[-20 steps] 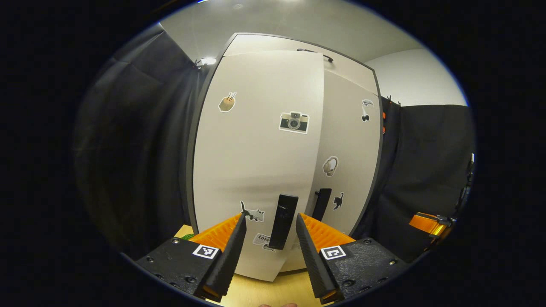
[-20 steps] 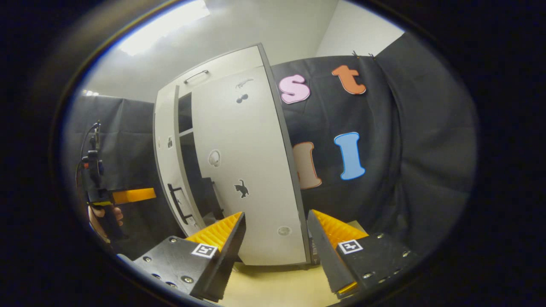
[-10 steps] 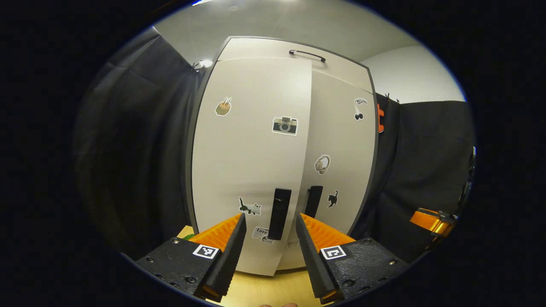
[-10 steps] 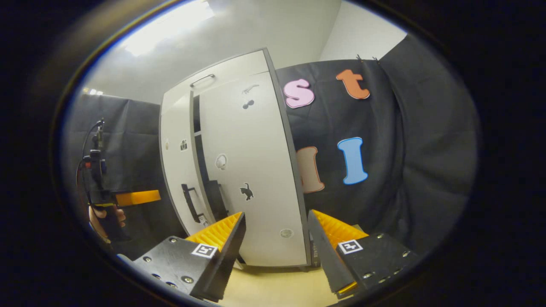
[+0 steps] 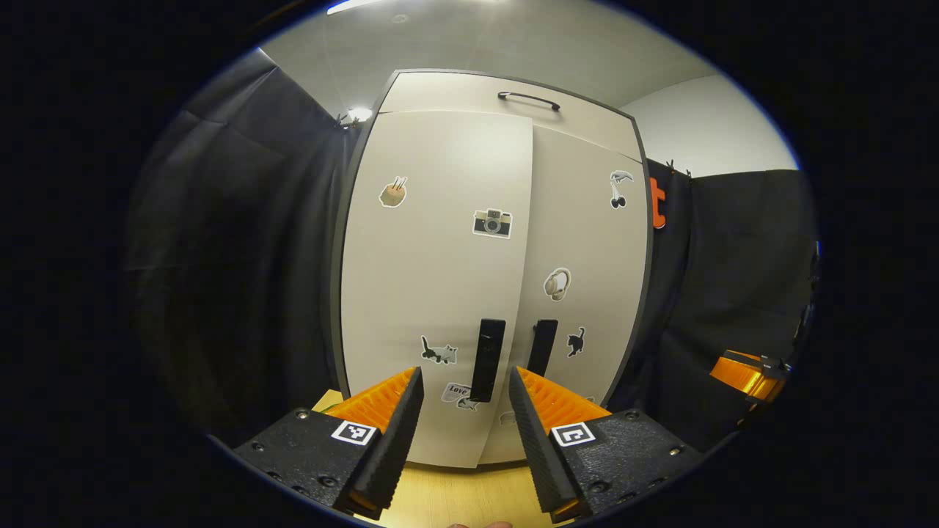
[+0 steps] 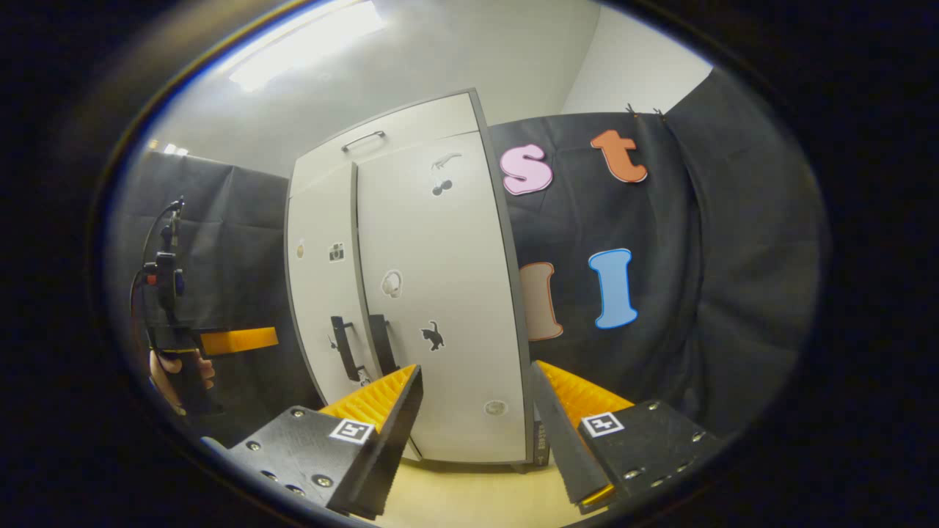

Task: Grab one shoe with the right hand and put it into the shoe cabinet, grab the other shoe with the left hand and put it into the shoe cabinet; then close the right door with the right hand and the left door with the left hand.

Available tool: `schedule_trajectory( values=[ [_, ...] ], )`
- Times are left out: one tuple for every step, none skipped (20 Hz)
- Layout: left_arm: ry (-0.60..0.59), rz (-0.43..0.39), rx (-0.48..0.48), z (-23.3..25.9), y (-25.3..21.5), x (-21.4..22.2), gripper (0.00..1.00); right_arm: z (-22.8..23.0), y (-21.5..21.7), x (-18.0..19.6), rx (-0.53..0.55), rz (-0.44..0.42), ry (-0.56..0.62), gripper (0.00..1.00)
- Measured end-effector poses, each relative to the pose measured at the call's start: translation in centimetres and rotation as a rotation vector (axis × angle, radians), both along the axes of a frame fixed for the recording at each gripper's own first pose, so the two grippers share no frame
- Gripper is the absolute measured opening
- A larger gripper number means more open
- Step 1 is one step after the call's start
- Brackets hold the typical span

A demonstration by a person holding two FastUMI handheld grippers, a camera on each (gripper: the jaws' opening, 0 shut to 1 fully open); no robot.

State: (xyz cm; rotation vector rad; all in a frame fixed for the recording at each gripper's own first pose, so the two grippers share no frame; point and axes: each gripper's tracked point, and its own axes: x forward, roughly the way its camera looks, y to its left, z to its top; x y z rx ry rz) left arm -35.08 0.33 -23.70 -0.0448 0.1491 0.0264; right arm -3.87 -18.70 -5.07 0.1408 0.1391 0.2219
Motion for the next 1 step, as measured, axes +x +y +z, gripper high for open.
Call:
schedule_trajectory(
  values=[
    [0.000, 0.002, 0.000, -0.04, 0.04, -0.01, 0.72, -0.05, 0.06, 0.03, -0.001, 0.002, 0.000, 0.87]
  ],
)
